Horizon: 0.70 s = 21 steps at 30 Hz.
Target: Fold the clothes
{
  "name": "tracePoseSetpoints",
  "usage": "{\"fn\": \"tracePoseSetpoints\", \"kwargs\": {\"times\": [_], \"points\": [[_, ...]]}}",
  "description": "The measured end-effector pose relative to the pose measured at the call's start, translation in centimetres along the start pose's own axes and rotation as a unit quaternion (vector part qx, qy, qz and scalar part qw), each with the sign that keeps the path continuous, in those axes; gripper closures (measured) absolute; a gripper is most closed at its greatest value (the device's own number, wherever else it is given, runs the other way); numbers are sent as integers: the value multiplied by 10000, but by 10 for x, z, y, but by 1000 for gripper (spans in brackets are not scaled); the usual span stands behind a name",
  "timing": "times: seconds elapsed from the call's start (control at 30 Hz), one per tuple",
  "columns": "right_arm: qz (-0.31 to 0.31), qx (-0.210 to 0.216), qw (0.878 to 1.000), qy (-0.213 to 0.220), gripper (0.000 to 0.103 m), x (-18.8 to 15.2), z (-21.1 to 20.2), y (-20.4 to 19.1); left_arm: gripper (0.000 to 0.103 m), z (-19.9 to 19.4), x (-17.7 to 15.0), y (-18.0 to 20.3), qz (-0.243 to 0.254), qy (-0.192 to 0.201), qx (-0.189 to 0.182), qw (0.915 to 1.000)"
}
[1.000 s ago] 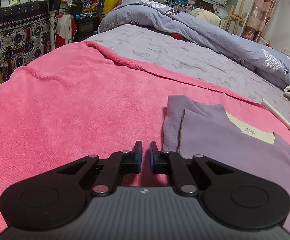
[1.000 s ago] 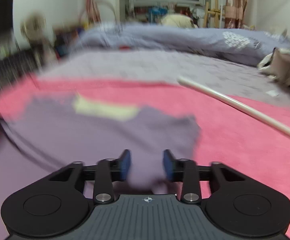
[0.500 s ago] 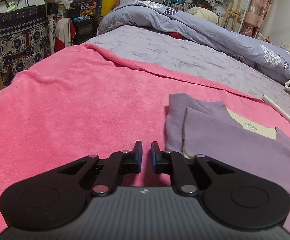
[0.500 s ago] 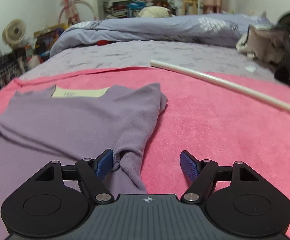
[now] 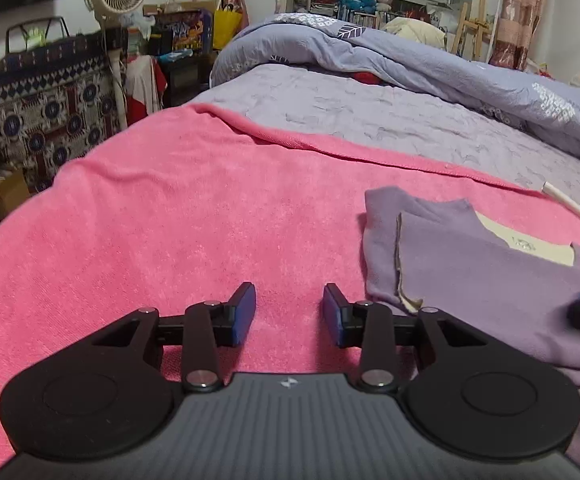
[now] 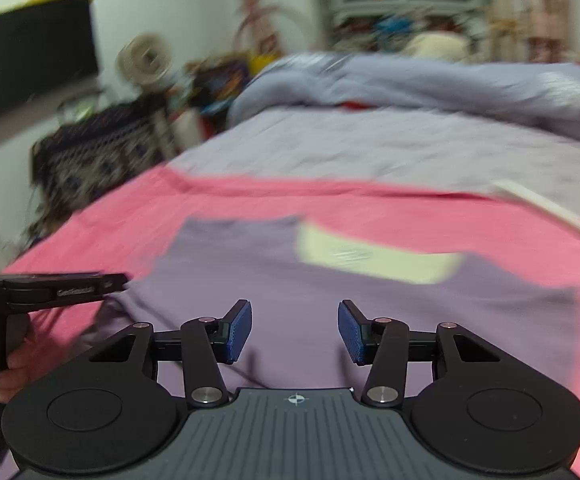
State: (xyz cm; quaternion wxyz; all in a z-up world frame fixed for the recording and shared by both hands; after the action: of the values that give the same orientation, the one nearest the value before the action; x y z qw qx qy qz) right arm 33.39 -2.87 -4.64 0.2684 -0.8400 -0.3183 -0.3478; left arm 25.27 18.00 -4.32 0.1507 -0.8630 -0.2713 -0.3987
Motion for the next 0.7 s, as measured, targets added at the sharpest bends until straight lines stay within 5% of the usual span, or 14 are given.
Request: {"fn": "tracePoseSetpoints", "kwargs": {"times": [0.13,0.3,0.43,0.7], "points": [[-317,-18,9995,27,49,14,14,-22,56,2,-1,0,2,25,-41,10000],[-116,221,9991,339,47,-7,-59,-23,56,-4,0,-3,-88,137,-161,9997],[-465,-48,9964,710,39,-66,-143,-26,56,-33,-9,-15,5,414,-161,9990],[-405,-627,9931,907,33,-201,-251,-38,46,-146,-110,-54,1529,1086,296,9818]]}}
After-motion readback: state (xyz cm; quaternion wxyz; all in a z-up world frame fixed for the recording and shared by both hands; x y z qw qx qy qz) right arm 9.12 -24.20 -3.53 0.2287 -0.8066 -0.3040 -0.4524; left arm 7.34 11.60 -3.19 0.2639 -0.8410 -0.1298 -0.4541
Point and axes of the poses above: each gripper's, at about its wrist camera, not at the fingertips, and z roughly the way its jaws point, y to its right, x to its top, the point moved 3 cm from there along z, roughly the way its jaws point, and after that the axes turned 13 degrees about x, right-handed, at the moved point
